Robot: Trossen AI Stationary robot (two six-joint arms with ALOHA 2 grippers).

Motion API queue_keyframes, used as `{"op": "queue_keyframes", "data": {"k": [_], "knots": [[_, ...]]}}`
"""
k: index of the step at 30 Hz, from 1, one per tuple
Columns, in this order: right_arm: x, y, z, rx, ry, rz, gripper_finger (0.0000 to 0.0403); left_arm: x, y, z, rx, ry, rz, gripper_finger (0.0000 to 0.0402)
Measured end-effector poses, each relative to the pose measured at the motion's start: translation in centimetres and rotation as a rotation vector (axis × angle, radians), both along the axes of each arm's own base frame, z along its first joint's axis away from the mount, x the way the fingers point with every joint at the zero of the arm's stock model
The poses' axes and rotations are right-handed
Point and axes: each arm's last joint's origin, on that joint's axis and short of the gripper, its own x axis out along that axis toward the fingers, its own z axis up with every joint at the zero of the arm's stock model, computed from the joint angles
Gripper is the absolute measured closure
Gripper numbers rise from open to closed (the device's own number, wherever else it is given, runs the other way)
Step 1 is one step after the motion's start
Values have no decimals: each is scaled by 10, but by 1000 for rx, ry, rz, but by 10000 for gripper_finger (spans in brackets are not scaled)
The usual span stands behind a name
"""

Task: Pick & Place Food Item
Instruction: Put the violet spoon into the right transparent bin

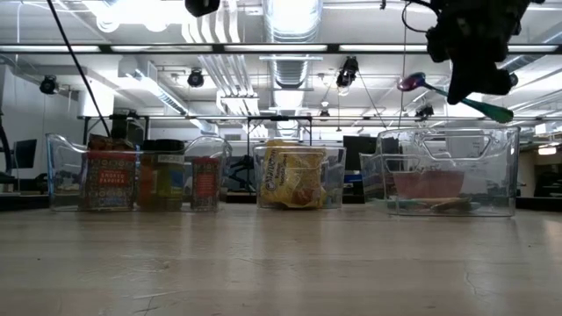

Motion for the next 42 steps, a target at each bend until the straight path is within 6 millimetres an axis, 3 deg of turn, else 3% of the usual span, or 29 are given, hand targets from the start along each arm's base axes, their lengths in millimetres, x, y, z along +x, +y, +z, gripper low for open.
{"op": "queue_keyframes", "data": {"k": [7,13,19,30,42], "knots": [[2,-5,-18,86,-45,-22,395,-2,-20,-1,135,5,-69,146],[4,-8,-21,95,-46,-51,395,-7,-40,-3,185,27,-81,146],[15,-14,-28,104,-21,-67,395,-18,-55,-13,141,156,-102,146],[46,-28,-64,125,135,-11,395,-39,-70,-30,98,372,-88,146],[56,-35,-84,134,227,37,395,-54,-82,-37,77,513,-115,146]]}}
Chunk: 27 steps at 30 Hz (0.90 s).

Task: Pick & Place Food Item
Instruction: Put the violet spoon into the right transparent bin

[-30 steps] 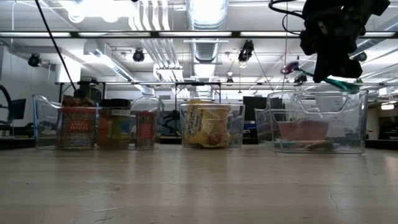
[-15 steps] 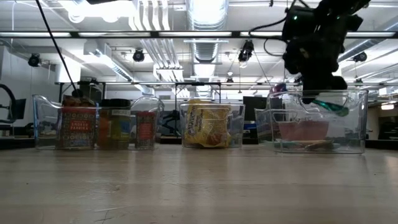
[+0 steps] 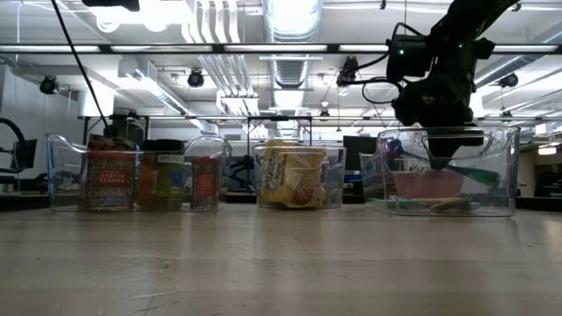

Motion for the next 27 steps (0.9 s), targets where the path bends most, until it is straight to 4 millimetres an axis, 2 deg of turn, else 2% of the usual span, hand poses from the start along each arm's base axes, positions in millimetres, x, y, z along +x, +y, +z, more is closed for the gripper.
{"op": "queue_keyframes", "data": {"k": [20,27], "knots": [[14,-7,-30,33,95,8,395,0,0,0,0,3,3,146],[16,-9,-34,31,113,9,395,0,0,0,0,3,3,146]]}}
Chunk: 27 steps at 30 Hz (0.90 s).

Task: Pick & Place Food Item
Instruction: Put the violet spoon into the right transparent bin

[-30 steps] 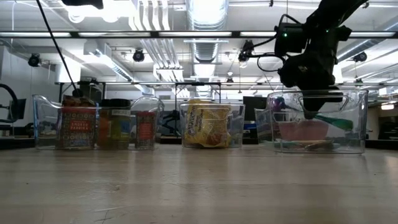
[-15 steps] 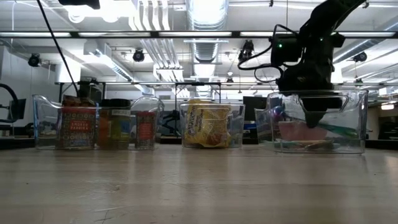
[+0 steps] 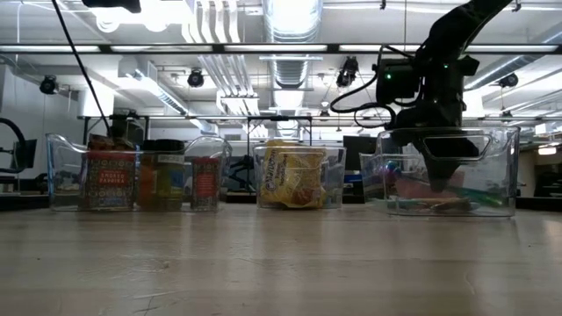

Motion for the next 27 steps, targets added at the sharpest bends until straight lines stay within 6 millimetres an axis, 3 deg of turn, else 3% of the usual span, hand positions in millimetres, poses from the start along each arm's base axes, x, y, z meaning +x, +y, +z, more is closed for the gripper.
{"op": "queue_keyframes", "data": {"k": [27], "knots": [[-1,0,2,1,-20,18,394,0,0,0,-3,0,6,146]]}}
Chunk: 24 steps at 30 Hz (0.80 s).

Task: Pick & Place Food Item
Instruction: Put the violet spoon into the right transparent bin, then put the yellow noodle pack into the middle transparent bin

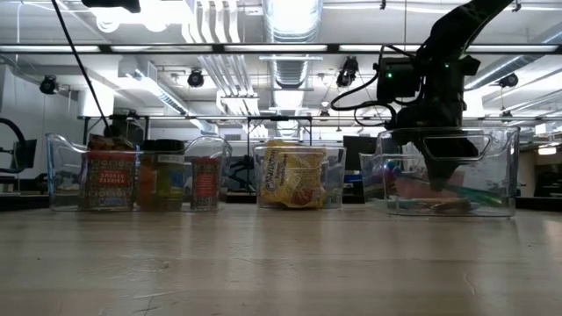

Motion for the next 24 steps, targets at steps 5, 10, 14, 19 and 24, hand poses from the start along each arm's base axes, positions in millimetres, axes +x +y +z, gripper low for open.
{"op": "queue_keyframes", "data": {"k": [5,10,14,19,24], "knots": [[0,-1,-1,-34,16,3,391,0,0,0,0,0,1,146],[0,-1,-1,-47,18,14,341,0,0,0,-1,0,1,146],[0,-2,-1,-53,20,13,287,0,0,0,-1,0,1,146],[-1,-2,-1,-63,25,7,233,0,0,0,-1,0,1,146],[-1,-2,-1,-65,26,8,191,0,0,0,-1,0,2,146]]}}
